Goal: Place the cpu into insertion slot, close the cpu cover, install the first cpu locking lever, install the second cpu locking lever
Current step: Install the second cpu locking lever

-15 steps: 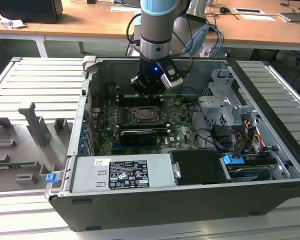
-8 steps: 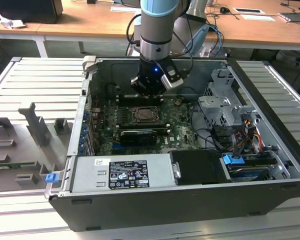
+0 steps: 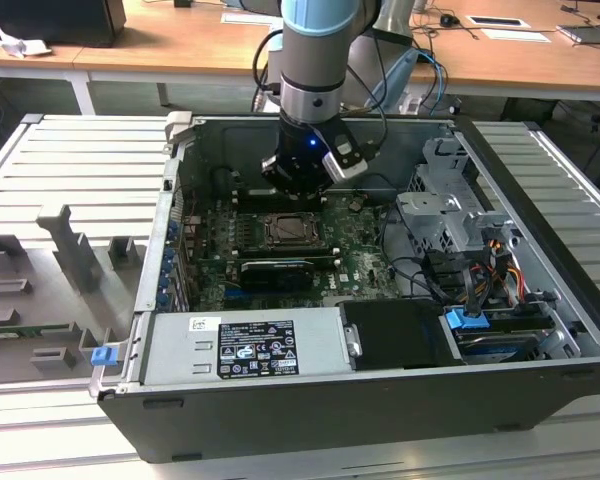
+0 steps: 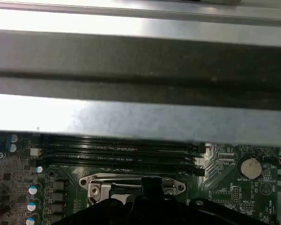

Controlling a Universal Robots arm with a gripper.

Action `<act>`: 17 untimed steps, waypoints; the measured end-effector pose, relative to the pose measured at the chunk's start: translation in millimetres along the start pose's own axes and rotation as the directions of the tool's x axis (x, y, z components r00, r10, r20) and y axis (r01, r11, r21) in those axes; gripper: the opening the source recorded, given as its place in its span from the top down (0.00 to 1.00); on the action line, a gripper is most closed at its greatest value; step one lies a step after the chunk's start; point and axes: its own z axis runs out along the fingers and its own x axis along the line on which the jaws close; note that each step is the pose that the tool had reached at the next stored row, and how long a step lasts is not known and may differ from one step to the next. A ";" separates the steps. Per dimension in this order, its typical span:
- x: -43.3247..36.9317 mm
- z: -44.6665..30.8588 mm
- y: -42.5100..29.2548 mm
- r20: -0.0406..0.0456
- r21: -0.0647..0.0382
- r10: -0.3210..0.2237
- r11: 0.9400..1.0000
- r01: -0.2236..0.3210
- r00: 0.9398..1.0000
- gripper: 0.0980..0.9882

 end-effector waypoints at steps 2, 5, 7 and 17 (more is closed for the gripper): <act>0.0 -8.3 -1.0 0.000 0.000 0.000 1.000 0.000 1.000 0.99; 0.0 -14.9 -2.4 0.000 0.000 0.000 1.000 0.000 1.000 0.99; 0.2 -15.1 -5.3 0.000 0.000 0.000 1.000 0.000 1.000 0.99; 1.0 -15.5 -20.8 0.000 0.000 0.000 1.000 0.000 1.000 0.99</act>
